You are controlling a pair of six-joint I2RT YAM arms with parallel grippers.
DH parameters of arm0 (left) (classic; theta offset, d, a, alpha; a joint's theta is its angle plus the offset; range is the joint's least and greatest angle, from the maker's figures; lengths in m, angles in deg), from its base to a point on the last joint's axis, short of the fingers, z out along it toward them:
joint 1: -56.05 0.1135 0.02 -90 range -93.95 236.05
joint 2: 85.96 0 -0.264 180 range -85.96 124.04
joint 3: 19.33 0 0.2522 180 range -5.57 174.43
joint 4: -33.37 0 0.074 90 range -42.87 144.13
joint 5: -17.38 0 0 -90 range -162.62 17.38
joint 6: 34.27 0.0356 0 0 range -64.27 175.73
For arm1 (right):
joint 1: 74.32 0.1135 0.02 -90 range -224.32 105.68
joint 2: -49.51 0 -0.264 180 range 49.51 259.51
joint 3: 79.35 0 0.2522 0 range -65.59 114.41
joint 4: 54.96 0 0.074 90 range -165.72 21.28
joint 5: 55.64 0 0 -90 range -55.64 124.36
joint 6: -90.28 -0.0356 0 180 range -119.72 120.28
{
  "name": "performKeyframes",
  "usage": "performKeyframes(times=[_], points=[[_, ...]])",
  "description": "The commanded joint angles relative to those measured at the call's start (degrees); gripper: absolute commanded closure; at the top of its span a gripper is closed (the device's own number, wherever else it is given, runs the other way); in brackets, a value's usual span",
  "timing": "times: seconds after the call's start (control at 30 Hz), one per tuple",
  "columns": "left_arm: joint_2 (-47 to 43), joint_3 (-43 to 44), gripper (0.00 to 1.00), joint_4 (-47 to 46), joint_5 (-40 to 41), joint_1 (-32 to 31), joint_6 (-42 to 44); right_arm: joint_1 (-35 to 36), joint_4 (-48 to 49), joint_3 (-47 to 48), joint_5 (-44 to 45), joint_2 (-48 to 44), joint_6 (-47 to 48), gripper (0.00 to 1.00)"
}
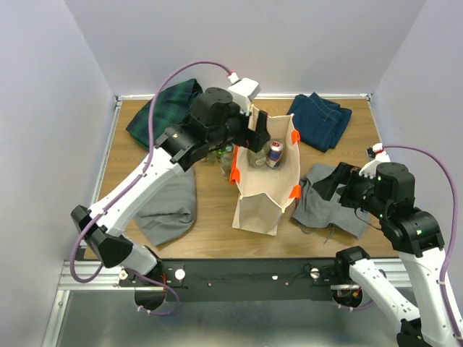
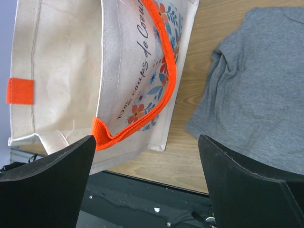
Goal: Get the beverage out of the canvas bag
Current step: Place the drink at the center of the board, then take out the drink from the canvas bag.
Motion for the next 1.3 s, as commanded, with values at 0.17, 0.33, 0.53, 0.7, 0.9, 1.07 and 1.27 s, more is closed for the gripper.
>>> performKeyframes(times=[0.17, 0.33, 0.53, 0.7, 0.9, 1.07, 1.27], points=[[8.73, 8.84, 0.01, 5.85, -2.58, -6.02, 3.82, 0.25, -0.28, -0.53, 0.61, 0.03, -0.26, 0.02], [12.77, 14.02, 0.02, 10.06, 1.63, -6.02, 4.69, 0.16, -0.46, -0.44, 0.96, -0.15, -0.08, 0.02], [20.86, 22.19, 0.07, 17.72, 3.31, -6.02, 7.5, 0.25, 0.16, -0.7, 0.35, 0.55, 0.18, 0.02], [24.72, 24.31, 0.08, 18.33, 6.46, -6.02, 7.16, 0.25, 0.33, -0.61, 0.52, 0.64, 0.36, 0.02], [29.38, 27.12, 0.19, 20.26, 9.55, -5.49, 6.28, 0.25, -0.37, -0.53, 1.14, 0.55, 0.8, 0.02], [31.5, 28.0, 0.2, 19.22, 10.77, -5.32, 5.75, 0.25, -0.46, -1.32, 1.32, 0.29, 0.88, 0.02], [33.26, 28.01, 0.25, 17.99, 14.55, -4.0, 3.47, 0.25, -0.98, -1.23, 1.84, 0.02, 0.88, 0.02]])
